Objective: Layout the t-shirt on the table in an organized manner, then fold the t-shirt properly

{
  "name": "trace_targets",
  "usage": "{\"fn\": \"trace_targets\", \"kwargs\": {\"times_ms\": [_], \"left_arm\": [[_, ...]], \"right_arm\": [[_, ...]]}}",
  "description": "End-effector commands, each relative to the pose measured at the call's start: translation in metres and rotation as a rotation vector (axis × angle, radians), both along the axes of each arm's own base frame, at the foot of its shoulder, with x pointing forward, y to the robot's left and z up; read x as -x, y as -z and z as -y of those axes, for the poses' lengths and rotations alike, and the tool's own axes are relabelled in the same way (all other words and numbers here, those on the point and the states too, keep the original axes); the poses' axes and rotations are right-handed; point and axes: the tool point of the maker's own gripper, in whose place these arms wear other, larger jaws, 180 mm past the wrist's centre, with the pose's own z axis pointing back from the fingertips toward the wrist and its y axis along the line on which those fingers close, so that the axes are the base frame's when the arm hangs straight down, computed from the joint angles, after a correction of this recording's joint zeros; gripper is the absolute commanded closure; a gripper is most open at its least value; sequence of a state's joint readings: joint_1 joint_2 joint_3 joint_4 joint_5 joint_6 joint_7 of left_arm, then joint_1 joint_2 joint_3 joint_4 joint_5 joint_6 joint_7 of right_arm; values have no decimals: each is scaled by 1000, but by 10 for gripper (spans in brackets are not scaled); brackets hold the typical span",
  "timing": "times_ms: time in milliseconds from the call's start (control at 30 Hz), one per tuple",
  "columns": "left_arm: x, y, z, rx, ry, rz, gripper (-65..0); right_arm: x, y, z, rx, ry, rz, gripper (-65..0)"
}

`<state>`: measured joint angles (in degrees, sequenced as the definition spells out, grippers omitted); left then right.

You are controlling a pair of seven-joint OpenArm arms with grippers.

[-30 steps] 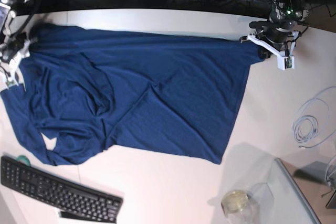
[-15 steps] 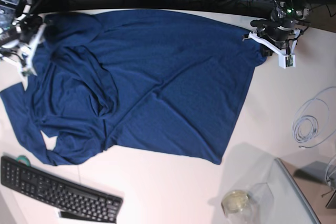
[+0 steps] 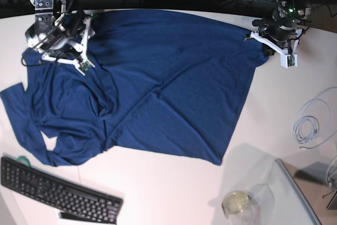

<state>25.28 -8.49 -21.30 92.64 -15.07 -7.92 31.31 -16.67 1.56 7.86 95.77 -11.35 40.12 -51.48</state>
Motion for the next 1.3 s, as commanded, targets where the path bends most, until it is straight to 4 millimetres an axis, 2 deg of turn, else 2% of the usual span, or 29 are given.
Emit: {"fn": "trace_targets", "kwargs": {"times_ms": [0, 67, 133, 200, 233, 467, 567, 767, 933, 1167, 1267], "left_arm": [[-4, -8, -4, -14, 4, 29, 0], [-4, -8, -4, -14, 4, 29, 0], [-4, -8, -4, -14, 4, 29, 0], [-4, -8, -4, -14, 4, 29, 0], [-4, -8, -4, -14, 4, 29, 0], [-4, -8, -4, -14, 4, 29, 0], [-4, -7, -3, -12, 7, 28, 0], [-4, -8, -4, -14, 4, 29, 0], [-5, -8, -3, -13, 9, 28, 0], [-6, -8, 0, -11, 15, 30, 0], [-6, -8, 0, -11, 15, 30, 0]], "right_arm": [[-8, -6, 3, 5, 4, 30, -309], [-2, -4, 3, 6, 5, 16, -234], [5, -2, 3, 7, 5, 3, -110], [11, 0, 3, 7, 5, -11, -15], [15, 0, 4, 7, 5, -16, 0], [30, -29, 7, 40, -5, 41, 0], [40, -30, 28, 100, 15, -6, 0], [67, -24, 33, 119, 16, -75, 0], [79, -20, 30, 120, 18, -118, -2], [89, -18, 6, -6, 55, -173, -2], [94, -15, 3, -18, 59, -198, -8]]}}
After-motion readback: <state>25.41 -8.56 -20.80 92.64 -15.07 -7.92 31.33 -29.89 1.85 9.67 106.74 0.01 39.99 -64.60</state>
